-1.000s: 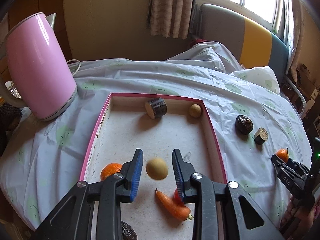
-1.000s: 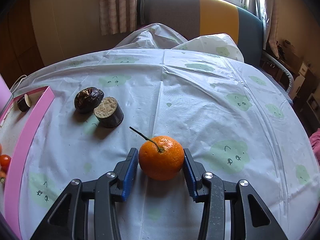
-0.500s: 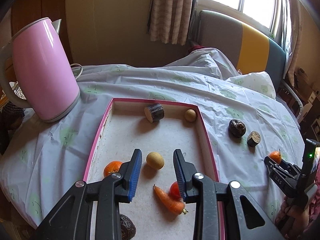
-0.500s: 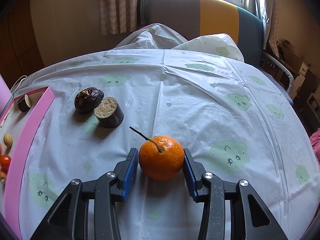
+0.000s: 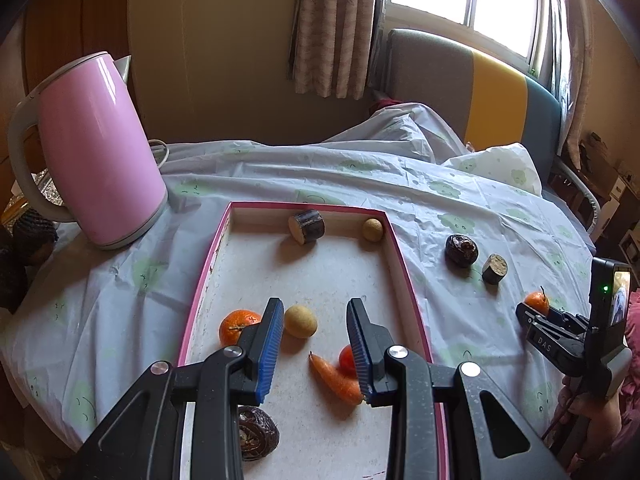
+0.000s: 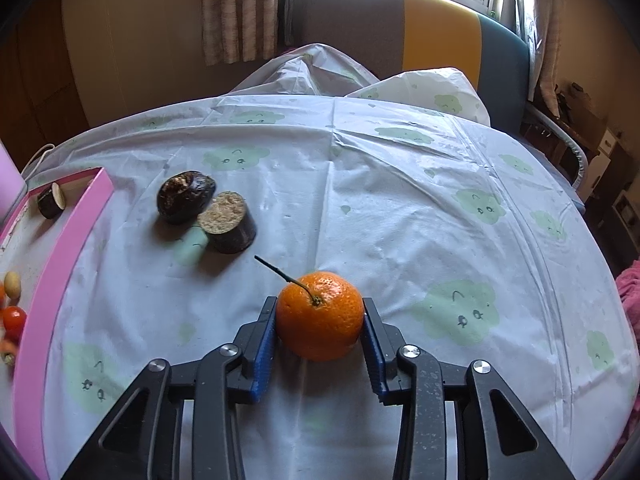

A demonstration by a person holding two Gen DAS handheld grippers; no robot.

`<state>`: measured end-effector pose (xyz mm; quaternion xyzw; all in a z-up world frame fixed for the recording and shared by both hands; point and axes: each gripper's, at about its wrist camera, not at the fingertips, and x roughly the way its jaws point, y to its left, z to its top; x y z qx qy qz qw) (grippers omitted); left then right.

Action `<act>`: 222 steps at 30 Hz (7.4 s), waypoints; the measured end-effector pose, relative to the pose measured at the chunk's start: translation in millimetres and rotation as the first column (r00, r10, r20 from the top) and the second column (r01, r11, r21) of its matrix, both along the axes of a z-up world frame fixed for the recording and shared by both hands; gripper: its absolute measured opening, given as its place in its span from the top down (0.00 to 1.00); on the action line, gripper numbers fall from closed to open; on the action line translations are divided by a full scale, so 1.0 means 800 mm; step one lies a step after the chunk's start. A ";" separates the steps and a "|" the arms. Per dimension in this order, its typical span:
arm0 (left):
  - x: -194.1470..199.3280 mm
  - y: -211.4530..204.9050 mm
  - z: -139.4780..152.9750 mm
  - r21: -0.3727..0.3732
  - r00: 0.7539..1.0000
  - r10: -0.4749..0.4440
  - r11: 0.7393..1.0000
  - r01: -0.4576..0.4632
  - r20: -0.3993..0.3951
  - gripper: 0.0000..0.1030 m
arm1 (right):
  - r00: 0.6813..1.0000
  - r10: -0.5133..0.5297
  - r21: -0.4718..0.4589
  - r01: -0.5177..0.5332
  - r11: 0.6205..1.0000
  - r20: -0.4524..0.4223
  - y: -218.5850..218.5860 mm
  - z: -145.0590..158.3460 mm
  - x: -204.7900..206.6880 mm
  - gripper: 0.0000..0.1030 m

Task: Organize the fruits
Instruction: 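Carry the stemmed orange into the tray and open the right tool, then grasp the cut dark cylindrical slice with the right tool, then grasp the dark round fruit with the left tool while the right tool holds the slice, then carry the dark fruit into the tray and open the left tool while the right tool holds the slice, then lower the slice into the tray and open the right tool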

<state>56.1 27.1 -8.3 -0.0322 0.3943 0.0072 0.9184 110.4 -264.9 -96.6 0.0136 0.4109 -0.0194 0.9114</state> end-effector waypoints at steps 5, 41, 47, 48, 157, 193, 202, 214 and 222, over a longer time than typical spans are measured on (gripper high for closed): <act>-0.008 0.006 0.001 -0.002 1.000 0.003 1.000 -0.003 0.008 0.68 | 0.998 0.068 0.059 -0.069 0.996 0.015 0.031 0.015 -0.008 0.62; -0.022 0.027 -0.020 -0.062 0.999 0.012 0.998 -0.014 -0.037 0.68 | 0.962 0.261 0.199 -0.272 0.942 0.081 0.155 0.055 -0.016 0.53; -0.018 0.008 -0.023 -0.076 0.998 -0.040 0.996 0.036 -0.050 0.67 | 0.996 0.078 0.178 -0.086 0.980 0.050 0.082 0.038 -0.006 0.51; -0.018 0.004 -0.024 -0.076 0.998 -0.046 0.996 0.043 -0.050 0.67 | 0.998 0.055 0.180 -0.062 0.982 0.043 0.069 0.035 -0.003 0.49; 0.030 -0.143 -0.015 -0.007 0.974 -0.217 0.976 0.217 -0.068 0.55 | 0.999 0.032 0.008 -0.032 0.999 0.022 0.019 -0.006 -0.017 0.67; -0.029 0.028 -0.026 -0.044 0.999 0.035 0.998 -0.037 -0.039 0.48 | 0.999 0.052 -0.016 -0.051 0.999 0.012 0.042 0.009 -0.018 0.69; -0.038 0.044 -0.020 -0.054 0.998 0.066 0.996 -0.067 -0.023 0.48 | 0.942 0.318 0.069 -0.326 0.943 0.105 0.152 0.071 -0.022 0.69; -0.047 0.060 -0.017 -0.063 0.996 0.091 0.994 -0.092 -0.017 0.48 | 0.895 0.444 0.073 -0.447 0.892 0.044 0.238 0.064 0.001 0.69; -0.051 0.065 -0.016 -0.043 0.994 0.112 0.993 -0.112 -0.007 0.48 | 0.892 0.450 0.094 -0.452 0.887 0.044 0.245 0.061 -0.009 0.58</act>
